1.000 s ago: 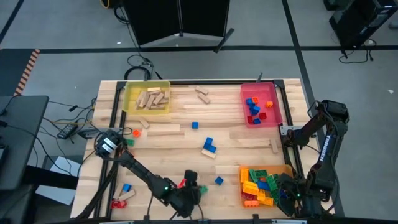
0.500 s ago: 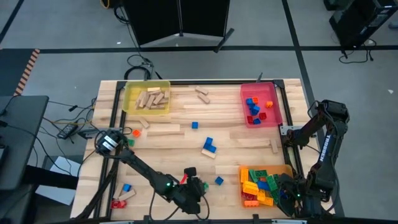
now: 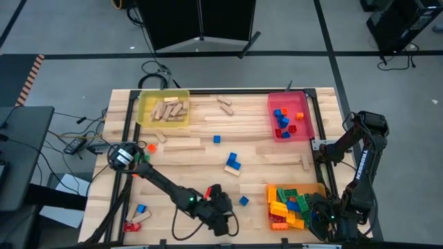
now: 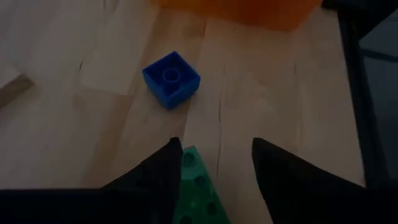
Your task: Sort blocks by size
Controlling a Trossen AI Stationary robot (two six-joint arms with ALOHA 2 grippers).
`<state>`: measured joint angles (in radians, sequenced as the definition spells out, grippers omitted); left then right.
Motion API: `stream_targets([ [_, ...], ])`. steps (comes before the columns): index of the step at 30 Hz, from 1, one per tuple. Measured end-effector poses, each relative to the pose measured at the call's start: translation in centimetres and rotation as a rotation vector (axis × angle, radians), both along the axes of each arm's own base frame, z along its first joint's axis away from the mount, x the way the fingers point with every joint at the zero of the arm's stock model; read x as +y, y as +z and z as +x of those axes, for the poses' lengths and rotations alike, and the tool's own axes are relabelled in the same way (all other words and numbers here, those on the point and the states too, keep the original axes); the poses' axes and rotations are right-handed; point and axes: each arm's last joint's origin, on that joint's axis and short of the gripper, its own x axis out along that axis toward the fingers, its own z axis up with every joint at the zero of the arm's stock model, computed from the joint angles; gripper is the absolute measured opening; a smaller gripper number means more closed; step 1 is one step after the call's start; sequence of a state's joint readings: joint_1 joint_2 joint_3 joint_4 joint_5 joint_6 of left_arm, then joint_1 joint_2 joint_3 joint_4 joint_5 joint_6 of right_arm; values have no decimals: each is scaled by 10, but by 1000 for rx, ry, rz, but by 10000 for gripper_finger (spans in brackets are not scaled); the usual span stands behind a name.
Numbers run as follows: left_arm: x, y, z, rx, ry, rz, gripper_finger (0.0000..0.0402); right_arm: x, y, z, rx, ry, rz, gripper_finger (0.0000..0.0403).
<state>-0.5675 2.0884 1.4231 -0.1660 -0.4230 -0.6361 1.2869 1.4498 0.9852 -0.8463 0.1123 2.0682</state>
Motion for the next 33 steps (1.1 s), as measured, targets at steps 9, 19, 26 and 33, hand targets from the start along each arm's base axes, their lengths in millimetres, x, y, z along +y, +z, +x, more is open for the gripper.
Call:
stream_targets([
  [9, 12, 0, 7, 2, 22, 1, 269, -1, 0, 0, -6, 28, -13, 213],
  [19, 20, -8, 3, 147, 97, -160, 273, -1, 0, 0, -6, 28, -16, 214],
  [26, 20, -24, 2, 209, 81, -139, 257, -1, 0, 0, -7, 29, -21, 209],
  [33, 18, -29, 2, 217, 16, -80, 239, -2, 0, 0, -17, 24, -27, 210],
])
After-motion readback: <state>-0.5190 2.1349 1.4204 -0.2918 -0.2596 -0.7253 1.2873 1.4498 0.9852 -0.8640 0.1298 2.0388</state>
